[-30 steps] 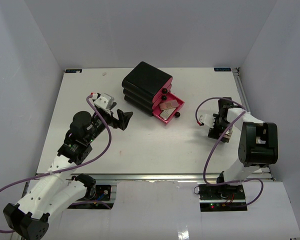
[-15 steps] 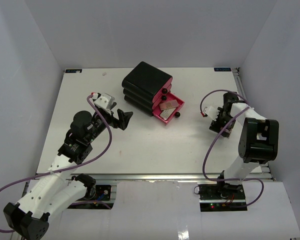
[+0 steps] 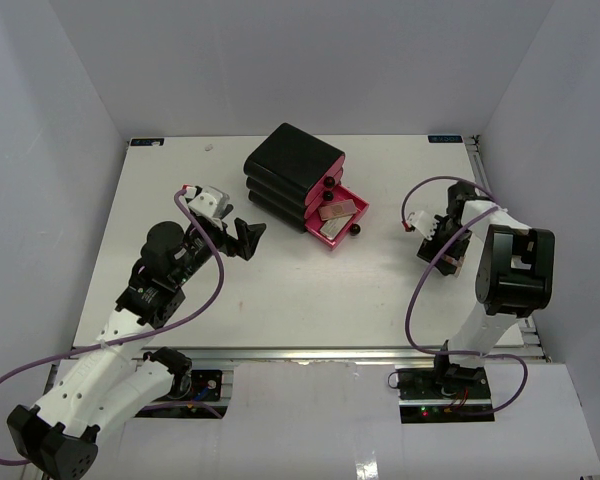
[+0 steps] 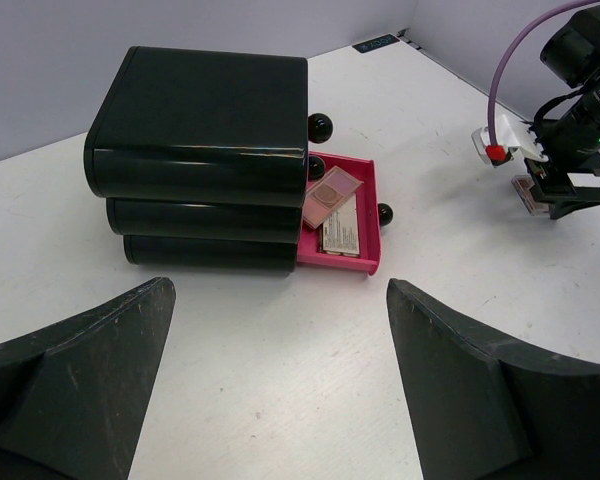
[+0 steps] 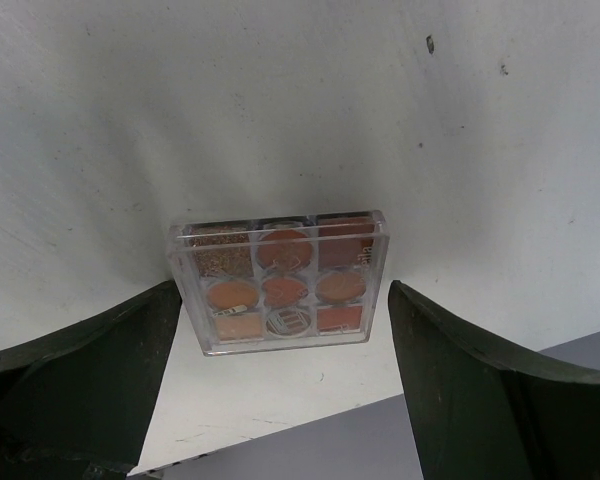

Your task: Organize the makeup

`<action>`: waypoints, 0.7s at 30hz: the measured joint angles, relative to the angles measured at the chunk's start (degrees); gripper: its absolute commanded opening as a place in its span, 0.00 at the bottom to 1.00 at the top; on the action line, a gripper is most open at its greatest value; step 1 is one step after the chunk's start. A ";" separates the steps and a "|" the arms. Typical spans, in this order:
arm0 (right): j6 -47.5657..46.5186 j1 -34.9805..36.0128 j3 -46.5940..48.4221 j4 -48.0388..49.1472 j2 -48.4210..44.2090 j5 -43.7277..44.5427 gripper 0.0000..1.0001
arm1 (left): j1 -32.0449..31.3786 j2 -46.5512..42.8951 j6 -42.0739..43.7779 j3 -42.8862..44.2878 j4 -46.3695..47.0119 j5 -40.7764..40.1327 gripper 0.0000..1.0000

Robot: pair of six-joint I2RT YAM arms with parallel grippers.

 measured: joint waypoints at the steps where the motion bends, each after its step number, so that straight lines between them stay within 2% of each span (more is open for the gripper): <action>1: 0.00 -0.12 0.44 -0.35 0.41 -0.18 0.93 | 0.00 0.00 0.00 0.00 0.00 -0.01 0.98; 6: -0.10 -0.91 1.57 -1.45 1.27 -1.45 0.99 | 0.00 0.00 0.00 0.00 0.00 -0.04 0.98; 15: -0.35 -2.65 4.06 -4.15 3.51 -4.82 0.93 | 0.00 0.36 0.01 -0.03 0.00 -0.09 0.98; 21: -0.46 -3.03 4.72 -4.94 3.96 -5.68 0.73 | 0.00 0.55 0.02 -0.41 0.02 -0.19 0.98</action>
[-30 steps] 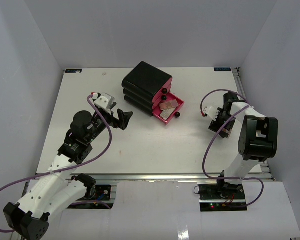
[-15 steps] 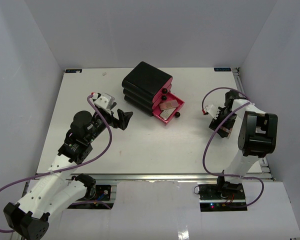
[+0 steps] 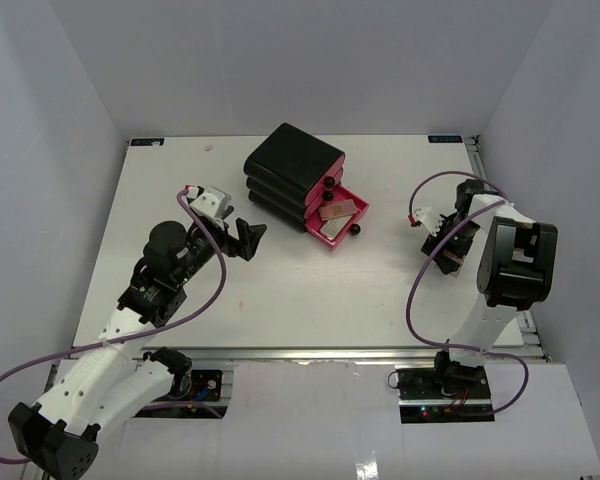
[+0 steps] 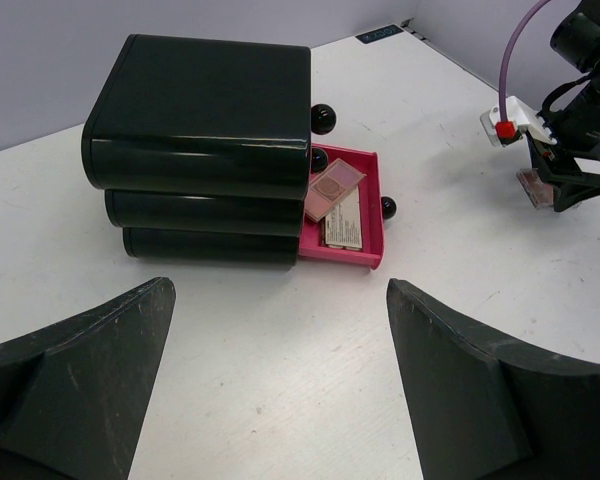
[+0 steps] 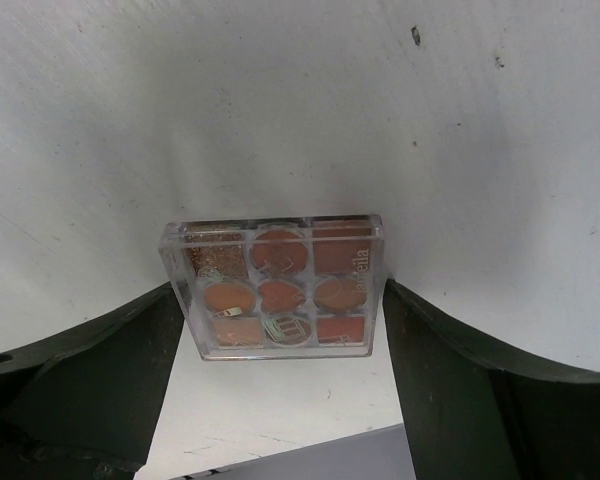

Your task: Organize the makeup

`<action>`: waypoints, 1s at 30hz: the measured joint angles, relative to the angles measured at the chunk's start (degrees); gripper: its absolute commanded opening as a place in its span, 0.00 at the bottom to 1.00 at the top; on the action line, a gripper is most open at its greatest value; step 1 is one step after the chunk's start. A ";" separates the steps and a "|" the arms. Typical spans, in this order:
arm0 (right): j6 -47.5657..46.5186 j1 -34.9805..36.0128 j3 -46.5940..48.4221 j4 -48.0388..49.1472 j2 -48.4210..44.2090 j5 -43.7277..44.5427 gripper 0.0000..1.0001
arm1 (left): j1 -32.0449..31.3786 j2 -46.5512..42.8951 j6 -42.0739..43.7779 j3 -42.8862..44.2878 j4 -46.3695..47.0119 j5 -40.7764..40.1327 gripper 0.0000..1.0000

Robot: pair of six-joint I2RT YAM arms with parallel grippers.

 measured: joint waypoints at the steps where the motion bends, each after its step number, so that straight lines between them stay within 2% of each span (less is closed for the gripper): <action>1: -0.02 0.00 0.11 -0.11 0.08 -0.07 0.68 | 0.00 0.06 0.00 -0.09 0.00 0.00 0.98; 7: 1.16 -0.02 0.88 -1.61 -0.01 -2.53 0.45 | 0.00 0.31 0.04 -0.27 -0.02 -0.04 0.98; 13: 3.89 0.33 0.99 -3.50 -3.24 -6.00 0.32 | 0.00 0.41 0.08 -0.27 -0.02 -0.07 0.98; 19: 6.46 4.55 1.08 -4.54 -10.12 -8.85 0.28 | 0.00 0.39 0.53 -0.27 -0.02 -0.69 0.98; 24: 10.74 14.38 4.22 -4.73 -11.84 -11.17 0.28 | 0.00 0.39 1.05 -0.31 0.00 -1.84 0.98; 30: 18.26 26.64 14.56 -2.28 -9.21 -12.86 0.28 | 0.00 0.41 1.54 -0.51 -0.01 -3.79 0.98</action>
